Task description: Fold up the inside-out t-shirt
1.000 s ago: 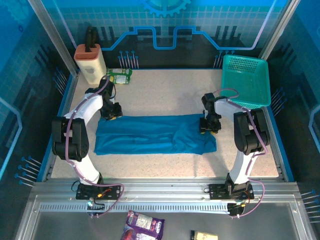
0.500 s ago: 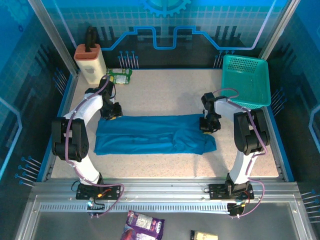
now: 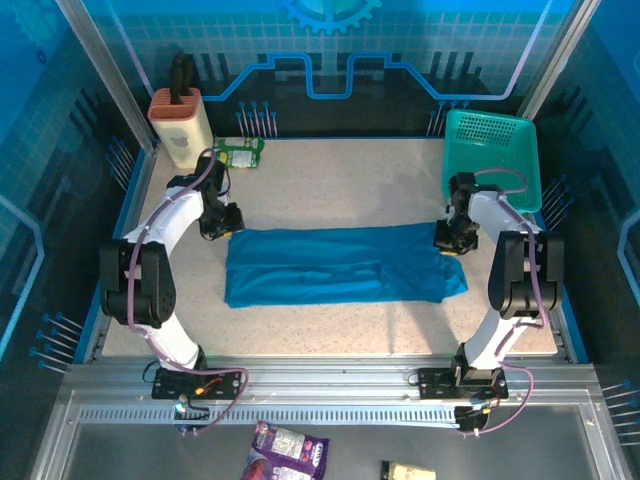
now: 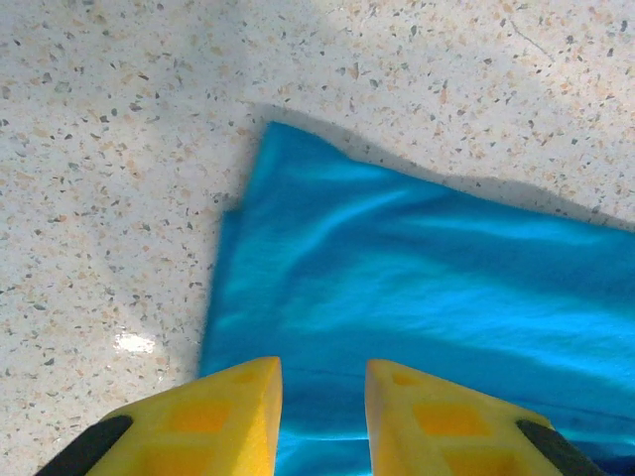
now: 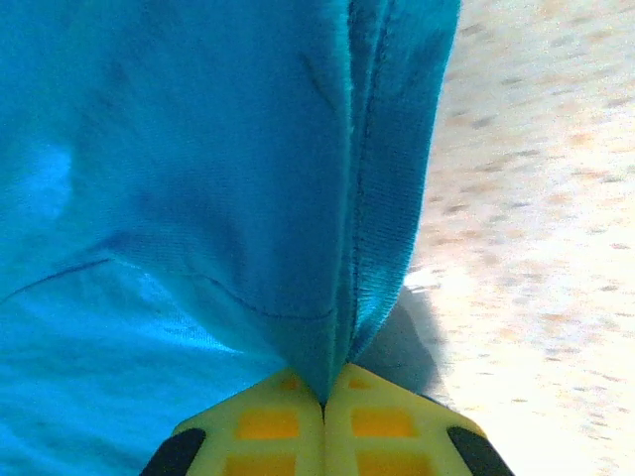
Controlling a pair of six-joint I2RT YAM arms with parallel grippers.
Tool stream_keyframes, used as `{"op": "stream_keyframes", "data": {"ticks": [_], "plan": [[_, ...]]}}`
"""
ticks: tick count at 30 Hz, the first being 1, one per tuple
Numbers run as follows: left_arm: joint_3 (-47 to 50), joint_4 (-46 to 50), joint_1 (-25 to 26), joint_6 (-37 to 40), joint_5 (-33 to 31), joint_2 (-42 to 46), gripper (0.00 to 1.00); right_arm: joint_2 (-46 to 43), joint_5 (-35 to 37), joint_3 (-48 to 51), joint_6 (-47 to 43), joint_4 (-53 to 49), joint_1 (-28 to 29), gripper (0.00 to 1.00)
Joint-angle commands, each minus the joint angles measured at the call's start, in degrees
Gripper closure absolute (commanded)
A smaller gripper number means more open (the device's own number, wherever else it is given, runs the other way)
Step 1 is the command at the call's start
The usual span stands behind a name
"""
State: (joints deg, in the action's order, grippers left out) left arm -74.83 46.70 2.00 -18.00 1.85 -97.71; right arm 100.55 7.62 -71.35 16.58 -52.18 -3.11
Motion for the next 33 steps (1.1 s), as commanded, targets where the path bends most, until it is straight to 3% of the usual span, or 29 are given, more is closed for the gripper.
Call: {"op": "stream_keyframes", "data": {"ticks": [1,5,10,19,24,33], "plan": [[1.91,2.88,0.29,-0.64,0.69,2.97,0.72,-2.41,4.1,-3.0,-1.98,-4.16,-2.03,1.0],[6.43,3.84,0.29,-1.18,0.08,4.66,0.76,-3.21,2.9,-5.63,-2.03,-7.26,-2.12,1.0],[14.09,1.28,0.31,-3.47,1.5,5.0,0.9,-4.29,0.71,-9.27,-0.58,-14.23,2.06,1.0],[20.54,-7.64,0.13,-5.2,7.24,-0.27,0.96,-2.86,-12.12,-21.45,6.9,-22.2,20.06,1.0],[21.63,-11.37,-0.06,-5.3,10.57,-1.18,0.97,3.58,-16.27,-32.89,13.22,-21.78,31.01,1.0],[23.55,-14.95,-0.07,-5.6,14.18,-2.23,0.99,22.82,-22.79,-53.97,18.71,-20.07,44.08,1.0]]}}
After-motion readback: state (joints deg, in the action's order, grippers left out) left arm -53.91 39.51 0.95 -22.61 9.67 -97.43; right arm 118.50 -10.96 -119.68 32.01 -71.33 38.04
